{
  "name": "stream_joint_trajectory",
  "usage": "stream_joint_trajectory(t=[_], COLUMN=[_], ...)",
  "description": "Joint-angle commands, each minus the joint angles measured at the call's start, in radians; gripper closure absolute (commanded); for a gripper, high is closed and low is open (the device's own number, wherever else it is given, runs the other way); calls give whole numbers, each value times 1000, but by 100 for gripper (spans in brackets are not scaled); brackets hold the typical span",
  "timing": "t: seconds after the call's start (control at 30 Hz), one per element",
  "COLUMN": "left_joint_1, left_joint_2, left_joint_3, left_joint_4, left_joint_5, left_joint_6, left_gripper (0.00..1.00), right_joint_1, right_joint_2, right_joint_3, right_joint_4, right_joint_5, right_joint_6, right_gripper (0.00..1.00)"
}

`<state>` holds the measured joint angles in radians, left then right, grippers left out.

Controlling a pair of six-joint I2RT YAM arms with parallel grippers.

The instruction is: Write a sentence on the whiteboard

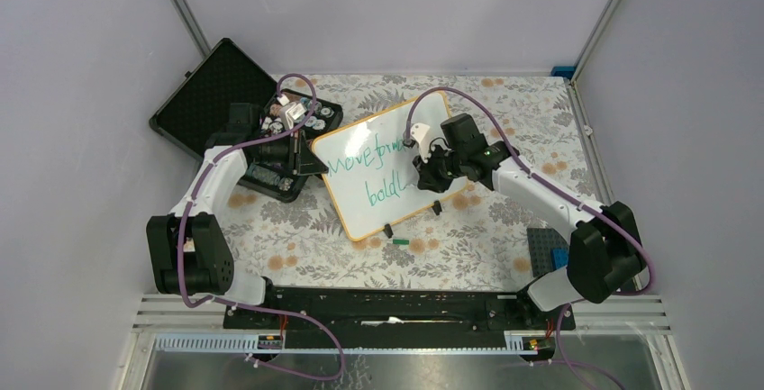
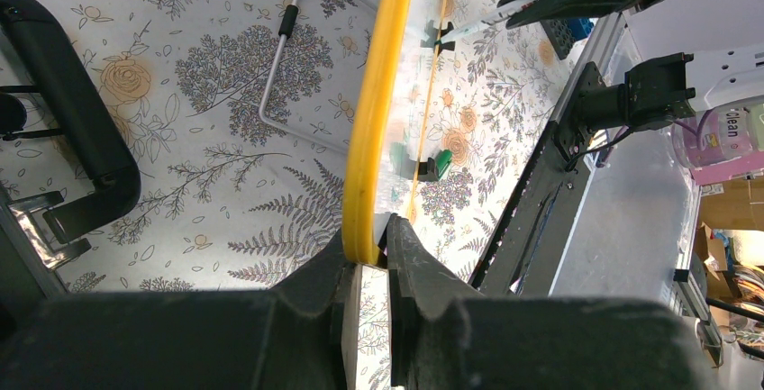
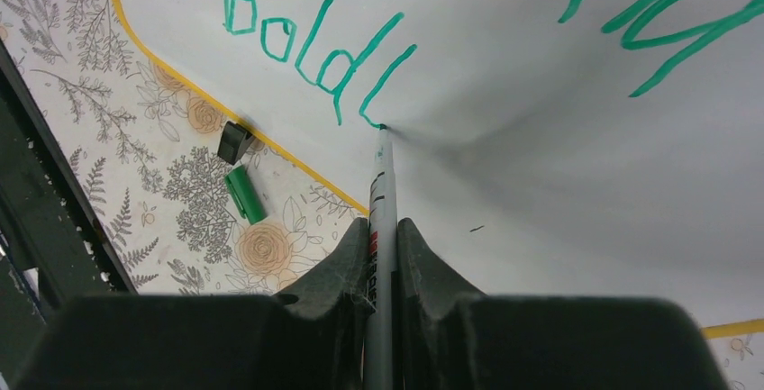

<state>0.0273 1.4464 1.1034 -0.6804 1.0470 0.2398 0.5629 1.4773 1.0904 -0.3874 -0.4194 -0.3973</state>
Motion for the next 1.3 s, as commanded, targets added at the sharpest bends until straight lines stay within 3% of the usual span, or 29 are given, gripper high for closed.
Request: stream_joint_trajectory(t=[0.0,0.23,1.27], left_joint_1=[-3,-3,-12], left_joint_2=[2,6,11], left_joint_3=[2,4,8], left_joint_4=[54,55,54], left_joint_5=[-83,-80,-86], left_joint_6=[78,79,78], left_gripper=[100,100,100], right_joint_1=[-10,-16,-29], right_joint_2=[-23,-34,13], right_joint_3=[77,115,108], right_joint_4=[8,-44,7], right_joint_5=[29,-54,3], right_joint_6=[4,-4,-15], right_gripper=[100,100,100])
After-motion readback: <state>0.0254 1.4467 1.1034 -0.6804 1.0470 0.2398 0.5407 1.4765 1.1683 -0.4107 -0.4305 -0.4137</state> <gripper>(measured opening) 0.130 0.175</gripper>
